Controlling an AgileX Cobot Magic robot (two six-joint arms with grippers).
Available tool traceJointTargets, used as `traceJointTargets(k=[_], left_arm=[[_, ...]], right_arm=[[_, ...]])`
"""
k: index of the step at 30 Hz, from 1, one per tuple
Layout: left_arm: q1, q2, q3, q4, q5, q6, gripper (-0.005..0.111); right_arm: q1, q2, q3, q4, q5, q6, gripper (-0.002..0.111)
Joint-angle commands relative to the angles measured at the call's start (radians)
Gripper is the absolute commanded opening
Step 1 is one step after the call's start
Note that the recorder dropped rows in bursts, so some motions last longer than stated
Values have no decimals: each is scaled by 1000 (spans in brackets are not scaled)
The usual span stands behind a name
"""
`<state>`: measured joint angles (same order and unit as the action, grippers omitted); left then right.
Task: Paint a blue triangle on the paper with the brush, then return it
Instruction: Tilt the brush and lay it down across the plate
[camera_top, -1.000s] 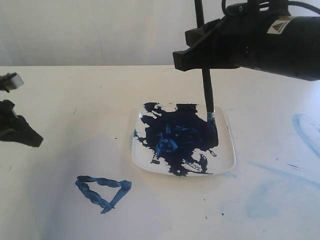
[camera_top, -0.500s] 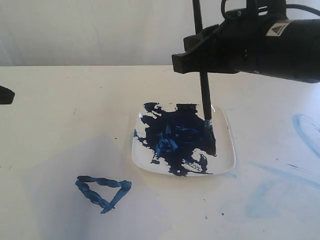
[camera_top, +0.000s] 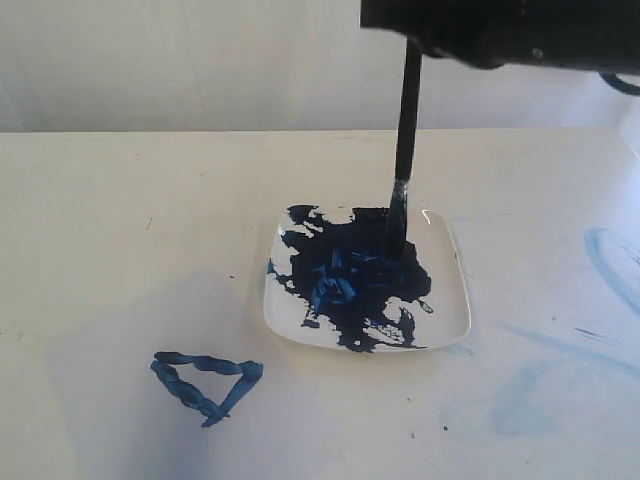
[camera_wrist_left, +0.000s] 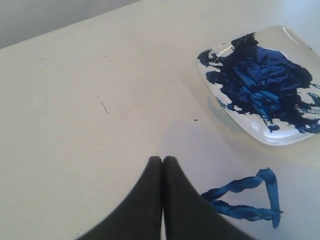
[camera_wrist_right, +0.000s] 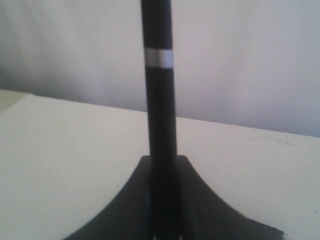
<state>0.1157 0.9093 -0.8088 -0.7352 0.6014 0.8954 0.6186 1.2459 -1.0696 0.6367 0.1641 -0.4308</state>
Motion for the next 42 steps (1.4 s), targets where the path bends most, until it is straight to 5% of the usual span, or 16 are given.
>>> traceJointTargets(k=[1,6,12,16,24,42], left_arm=[[0,-72,65,-66,-97,-10,0],[0,-94,82,-98,-120,-2,0],[0,-94,82,-121,-118,-2,0],[0,-94,82,-123,-111,-2,0],[0,-94,82,-125,-119,-2,0],[0,-92,82,-127,-118,1,0]], right_arm=[[-92,4,-58,139,35,0,0],[-203,76,-115,397,164,-91,0],[-368,244,-159,910,502,-422,0],[-449,341,-150,1041,569,-454,0],[-463,353,20,1108,302,-575,0],[-329,373,105,1108,-133,-238,0]])
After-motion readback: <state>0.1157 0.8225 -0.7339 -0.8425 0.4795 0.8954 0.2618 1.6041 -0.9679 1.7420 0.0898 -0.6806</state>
